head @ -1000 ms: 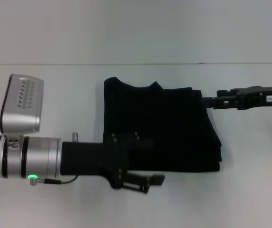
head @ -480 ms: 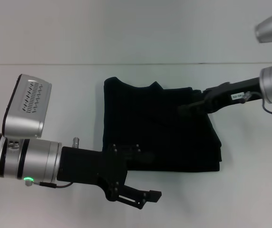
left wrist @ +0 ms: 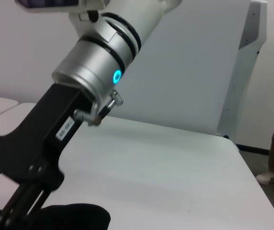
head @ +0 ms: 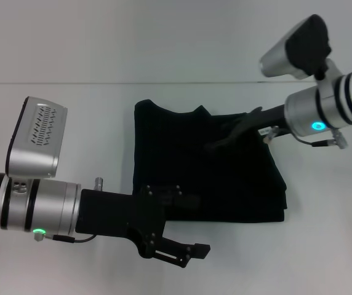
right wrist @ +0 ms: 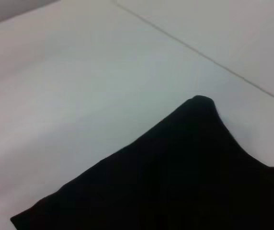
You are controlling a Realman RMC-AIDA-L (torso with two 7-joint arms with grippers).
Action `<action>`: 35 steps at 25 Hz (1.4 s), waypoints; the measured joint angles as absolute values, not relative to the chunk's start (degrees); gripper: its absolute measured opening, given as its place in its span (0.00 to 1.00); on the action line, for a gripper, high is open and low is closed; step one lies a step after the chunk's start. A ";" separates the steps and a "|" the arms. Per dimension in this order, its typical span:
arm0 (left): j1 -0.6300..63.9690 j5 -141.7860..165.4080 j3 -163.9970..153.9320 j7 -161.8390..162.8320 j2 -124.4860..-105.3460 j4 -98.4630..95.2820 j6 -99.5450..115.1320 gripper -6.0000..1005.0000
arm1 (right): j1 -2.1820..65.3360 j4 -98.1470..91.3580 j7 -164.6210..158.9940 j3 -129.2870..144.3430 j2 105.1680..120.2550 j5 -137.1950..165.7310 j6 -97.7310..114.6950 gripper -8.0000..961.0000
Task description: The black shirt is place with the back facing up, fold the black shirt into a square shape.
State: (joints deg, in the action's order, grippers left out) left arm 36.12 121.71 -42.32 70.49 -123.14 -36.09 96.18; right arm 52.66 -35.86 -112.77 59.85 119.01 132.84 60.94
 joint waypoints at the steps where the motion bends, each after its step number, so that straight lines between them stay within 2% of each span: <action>1: 36.12 121.70 -42.32 70.61 -123.14 -36.10 96.14 0.93 | 52.90 -35.77 -112.76 60.40 119.32 133.06 60.38 0.76; 4: 36.12 121.70 -42.32 70.98 -123.13 -36.10 95.98 0.93 | 53.48 -35.11 -112.77 62.09 119.83 133.06 58.87 0.74; 12: 36.12 121.70 -42.34 71.02 -123.13 -36.13 95.52 0.93 | 54.87 -31.45 -112.76 63.03 120.06 132.82 55.81 0.67; 17: 36.12 121.68 -42.32 71.02 -123.13 -36.13 95.35 0.93 | 55.53 -29.48 -112.56 63.17 120.12 132.72 54.16 0.47; 22: 36.12 121.64 -42.28 71.02 -123.13 -36.13 94.59 0.93 | 55.84 -28.55 -112.27 63.19 120.25 132.52 53.76 0.22; 35: 36.29 121.63 -42.27 71.02 -123.05 -36.12 93.91 0.93 | 54.65 -28.44 -109.61 62.75 120.06 127.67 55.72 0.09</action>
State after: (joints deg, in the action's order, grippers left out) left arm 36.29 121.64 -42.27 71.02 -123.05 -36.12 93.91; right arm 54.65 -28.44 -109.61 62.75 120.06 127.67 55.72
